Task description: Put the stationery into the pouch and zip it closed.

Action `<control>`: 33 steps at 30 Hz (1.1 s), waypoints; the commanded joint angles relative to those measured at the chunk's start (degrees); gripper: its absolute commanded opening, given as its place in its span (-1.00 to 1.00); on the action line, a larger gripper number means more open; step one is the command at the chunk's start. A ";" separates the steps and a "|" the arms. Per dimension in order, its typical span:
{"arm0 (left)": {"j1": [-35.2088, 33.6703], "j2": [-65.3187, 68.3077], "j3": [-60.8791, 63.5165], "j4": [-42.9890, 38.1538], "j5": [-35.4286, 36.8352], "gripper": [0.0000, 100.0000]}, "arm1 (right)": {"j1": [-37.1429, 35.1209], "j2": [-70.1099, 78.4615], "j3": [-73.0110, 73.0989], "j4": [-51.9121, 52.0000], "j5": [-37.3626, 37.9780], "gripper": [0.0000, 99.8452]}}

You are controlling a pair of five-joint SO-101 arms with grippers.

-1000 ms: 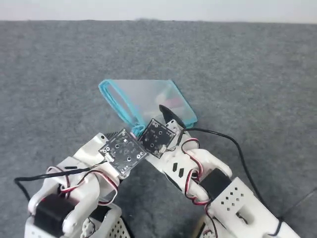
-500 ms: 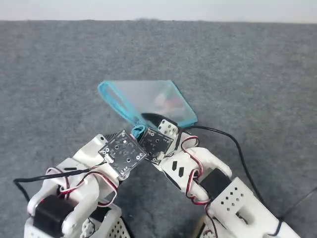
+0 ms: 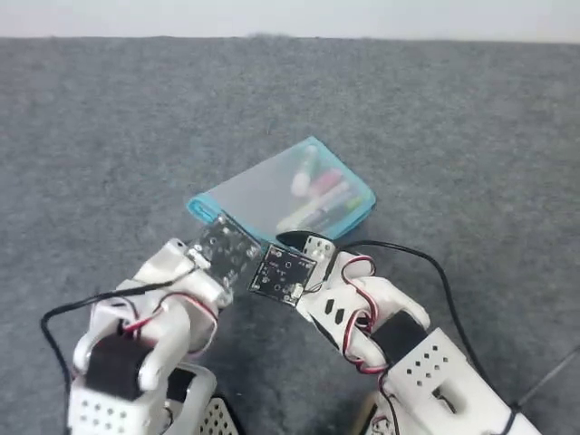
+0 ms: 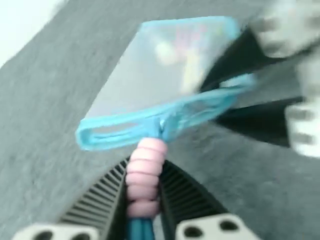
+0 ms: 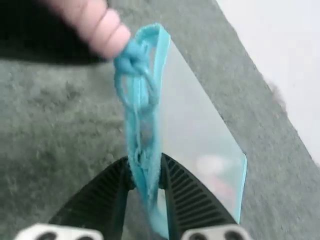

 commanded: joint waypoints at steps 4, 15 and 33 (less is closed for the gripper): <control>-15.91 0.97 12.79 -17.05 -6.24 -0.98 | 3.30 0.13 2.64 1.27 1.76 -0.99; -12.04 0.97 15.78 -18.20 -6.15 -0.98 | 2.95 -0.04 1.23 0.66 -2.46 -0.98; 14.15 1.32 -9.54 8.09 2.64 -0.98 | 2.33 -13.67 3.43 5.93 -14.51 -0.57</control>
